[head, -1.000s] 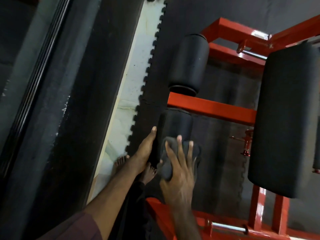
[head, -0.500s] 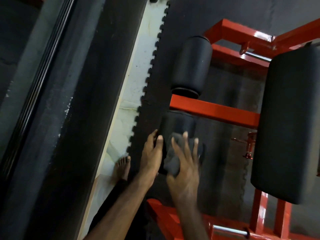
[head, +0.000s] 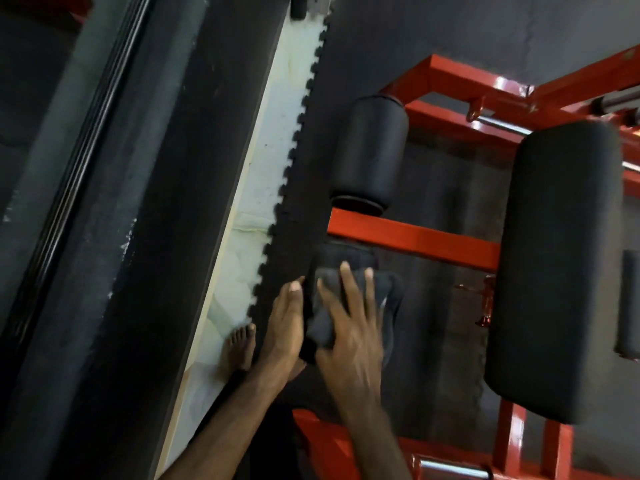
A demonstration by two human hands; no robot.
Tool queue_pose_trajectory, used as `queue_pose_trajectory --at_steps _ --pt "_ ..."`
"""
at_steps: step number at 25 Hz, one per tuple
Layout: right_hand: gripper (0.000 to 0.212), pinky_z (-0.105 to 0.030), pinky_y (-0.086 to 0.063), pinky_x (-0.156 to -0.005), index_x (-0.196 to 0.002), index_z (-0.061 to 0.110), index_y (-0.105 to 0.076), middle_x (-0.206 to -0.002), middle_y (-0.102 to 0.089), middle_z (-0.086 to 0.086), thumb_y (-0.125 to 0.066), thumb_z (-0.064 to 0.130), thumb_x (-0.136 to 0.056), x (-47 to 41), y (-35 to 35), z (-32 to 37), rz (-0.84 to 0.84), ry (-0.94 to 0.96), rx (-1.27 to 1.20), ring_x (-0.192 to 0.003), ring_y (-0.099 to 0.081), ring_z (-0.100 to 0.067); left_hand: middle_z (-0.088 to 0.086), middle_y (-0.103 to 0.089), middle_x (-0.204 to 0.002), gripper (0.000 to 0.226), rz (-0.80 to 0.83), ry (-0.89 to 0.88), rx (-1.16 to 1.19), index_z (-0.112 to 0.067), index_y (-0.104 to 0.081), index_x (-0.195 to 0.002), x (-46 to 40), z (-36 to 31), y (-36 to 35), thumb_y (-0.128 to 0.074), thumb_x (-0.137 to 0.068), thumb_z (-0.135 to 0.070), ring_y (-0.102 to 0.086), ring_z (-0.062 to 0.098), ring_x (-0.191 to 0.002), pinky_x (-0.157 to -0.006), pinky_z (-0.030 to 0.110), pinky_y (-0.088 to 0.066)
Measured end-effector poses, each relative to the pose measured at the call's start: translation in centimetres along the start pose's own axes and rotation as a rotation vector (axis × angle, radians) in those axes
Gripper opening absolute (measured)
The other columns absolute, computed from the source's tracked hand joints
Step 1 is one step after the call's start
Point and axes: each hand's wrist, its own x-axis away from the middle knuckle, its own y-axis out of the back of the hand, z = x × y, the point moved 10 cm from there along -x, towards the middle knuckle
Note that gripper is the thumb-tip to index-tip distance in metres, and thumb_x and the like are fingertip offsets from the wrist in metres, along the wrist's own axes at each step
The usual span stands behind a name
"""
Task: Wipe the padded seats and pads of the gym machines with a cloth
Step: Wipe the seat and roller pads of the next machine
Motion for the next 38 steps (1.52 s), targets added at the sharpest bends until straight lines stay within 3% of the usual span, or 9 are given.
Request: queue_pose_trajectory --at_steps 3,6,12,16,19,22,27,33,38 --pt "0.069 -0.046 -0.043 -0.118 -0.147 0.042 -0.057 -0.165 -0.027 0.003 -0.058 0.033 -0.078 1.6 1.9 -2.0 0.006 -0.072 -0.278 -0.155 -0.031 -0.021 -0.003 -0.071 -0.135 0.091 0.027 0.072 -0.002 -0.029 -0.07 -0.134 -1.4 -0.5 1.0 -0.045 -0.077 -0.095 -0.062 0.016 -0.132 -0.12 0.048 -0.042" --pt "0.084 -0.012 -0.038 -0.111 -0.154 0.035 -0.049 -0.152 -0.034 0.0 -0.068 0.005 -0.078 -2.7 7.7 -3.0 -0.156 -0.126 -0.455 -0.141 -0.042 -0.001 -0.015 -0.075 -0.118 0.039 0.071 0.079 -0.062 -0.044 -0.075 -0.112 -2.0 -4.8 1.0 -0.048 -0.097 -0.069 -0.066 0.011 -0.121 -0.111 0.04 -0.047" --pt "0.064 0.002 -0.038 -0.085 -0.131 0.011 -0.048 -0.133 -0.042 -0.005 -0.085 0.011 -0.079 -17.1 16.2 -3.9 -0.48 -0.228 -0.445 -0.111 -0.044 0.014 -0.001 -0.077 -0.118 0.02 0.115 -0.021 0.09 -0.027 -0.073 -0.119 -8.1 -14.1 -1.9 -0.057 -0.108 -0.033 -0.069 0.023 -0.12 -0.102 0.04 -0.055" --pt "0.068 -0.028 -0.05 -0.092 -0.129 0.016 -0.053 -0.14 -0.041 -0.01 -0.084 0.052 -0.08 -25.6 14.5 -5.3 -0.402 -0.28 -0.297 -0.121 -0.051 -0.018 0.002 -0.074 -0.128 0.029 0.182 -0.067 0.08 -0.024 -0.068 -0.134 -14.2 -18.5 -5.7 -0.056 -0.109 -0.033 -0.068 0.022 -0.125 -0.111 0.046 -0.052" --pt "0.089 -0.061 -0.039 -0.11 -0.147 0.041 -0.039 -0.165 -0.02 0.004 -0.059 0.09 -0.076 -26.4 9.8 -5.8 -0.073 -0.332 -0.018 -0.146 -0.031 -0.034 -0.001 -0.067 -0.141 0.04 0.295 -0.061 0.066 -0.027 -0.058 -0.147 -17.2 -20.9 -8.2 -0.054 -0.109 -0.038 -0.066 0.017 -0.127 -0.109 0.044 -0.054" --pt "0.093 -0.074 -0.032 -0.113 -0.156 0.053 -0.027 -0.174 -0.001 0.008 -0.051 0.094 -0.076 -26.5 8.8 -6.4 -0.079 -0.335 -0.074 -0.159 -0.009 -0.038 -0.01 -0.055 -0.154 0.056 0.349 -0.053 0.021 -0.04 -0.042 -0.158 -17.9 -21.1 -9.9 -0.057 -0.105 -0.049 -0.056 0.007 -0.138 -0.118 0.038 -0.046" --pt "0.079 -0.059 -0.046 -0.111 -0.162 0.048 -0.026 -0.175 -0.012 0.006 -0.061 0.068 -0.094 -29.9 8.3 -8.1 -0.226 -0.382 -0.224 -0.157 -0.026 -0.024 -0.015 -0.046 -0.162 0.079 0.363 -0.026 0.079 -0.055 -0.034 -0.157 -18.6 -19.6 -11.0 -0.061 -0.087 -0.08 -0.049 0.004 -0.144 -0.122 0.04 -0.041" --pt "0.073 -0.047 -0.043 -0.118 -0.161 0.035 -0.037 -0.169 -0.031 0.008 -0.072 0.039 -0.098 -21.7 6.3 -7.3 -0.328 -0.389 -0.426 -0.155 -0.033 -0.014 -0.009 -0.04 -0.167 0.076 0.35 -0.075 0.057 -0.04 -0.032 -0.163 -18.0 -19.8 -11.2 -0.053 -0.098 -0.073 -0.039 0.013 -0.154 -0.128 0.05 -0.031" --pt "0.041 -0.031 -0.059 -0.079 -0.12 0.017 -0.073 -0.105 -0.077 0.003 -0.076 0.048 -0.094 -30.2 7.0 -14.8 -0.352 -0.661 -0.851 -0.094 -0.072 -0.004 -0.015 -0.038 -0.167 0.074 0.357 -0.081 0.01 -0.049 -0.03 -0.161 -18.5 -20.0 -11.2 -0.047 -0.094 -0.077 -0.039 0.008 -0.152 -0.127 0.048 -0.033"
